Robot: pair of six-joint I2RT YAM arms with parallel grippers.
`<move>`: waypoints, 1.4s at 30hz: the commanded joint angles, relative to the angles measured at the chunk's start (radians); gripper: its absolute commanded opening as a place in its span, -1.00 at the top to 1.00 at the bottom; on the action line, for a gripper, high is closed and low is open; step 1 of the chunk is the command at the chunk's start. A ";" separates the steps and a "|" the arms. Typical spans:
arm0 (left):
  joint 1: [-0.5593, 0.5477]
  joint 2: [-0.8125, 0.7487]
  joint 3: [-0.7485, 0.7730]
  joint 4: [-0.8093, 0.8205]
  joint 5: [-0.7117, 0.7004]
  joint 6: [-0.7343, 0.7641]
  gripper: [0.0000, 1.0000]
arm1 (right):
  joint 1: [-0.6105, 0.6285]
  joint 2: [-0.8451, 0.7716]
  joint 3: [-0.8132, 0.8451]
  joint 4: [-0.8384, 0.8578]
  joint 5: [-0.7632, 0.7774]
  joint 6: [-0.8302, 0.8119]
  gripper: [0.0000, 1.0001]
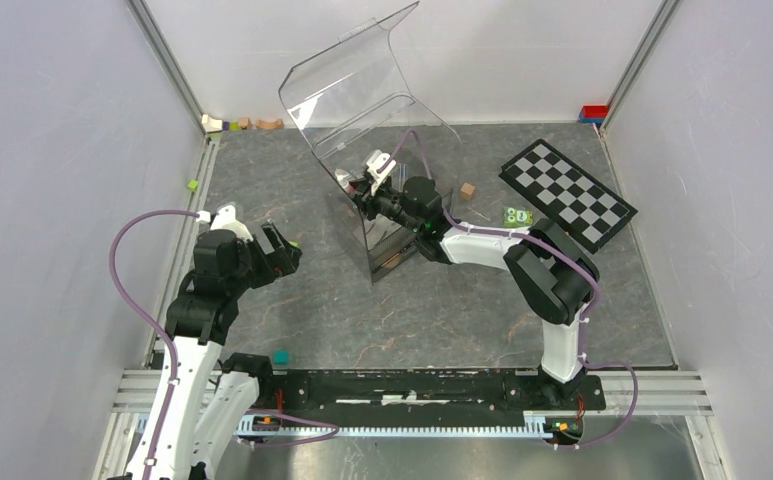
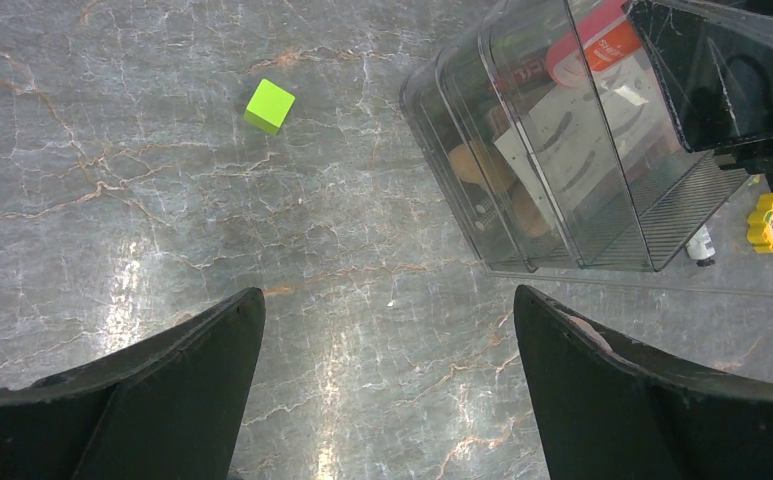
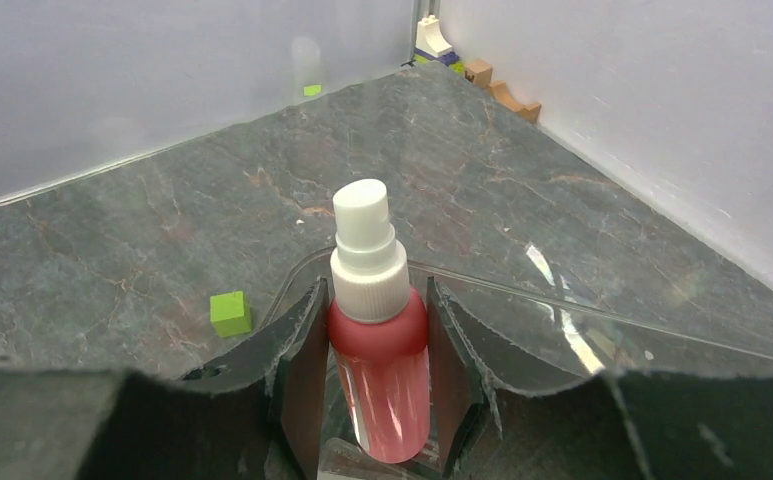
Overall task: Organize the makeup
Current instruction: Place the makeup in the storage box.
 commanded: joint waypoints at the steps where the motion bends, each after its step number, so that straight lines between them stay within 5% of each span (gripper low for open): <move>1: -0.005 -0.009 0.001 0.034 0.014 0.053 -1.00 | 0.004 0.001 0.033 0.011 0.022 -0.004 0.39; 23: -0.004 -0.010 0.002 0.034 0.017 0.053 -1.00 | 0.004 -0.096 -0.012 0.000 0.021 -0.065 -0.11; 42: -0.004 -0.007 -0.001 0.034 0.012 0.053 -1.00 | 0.004 -0.361 -0.114 -0.083 0.044 -0.116 -0.16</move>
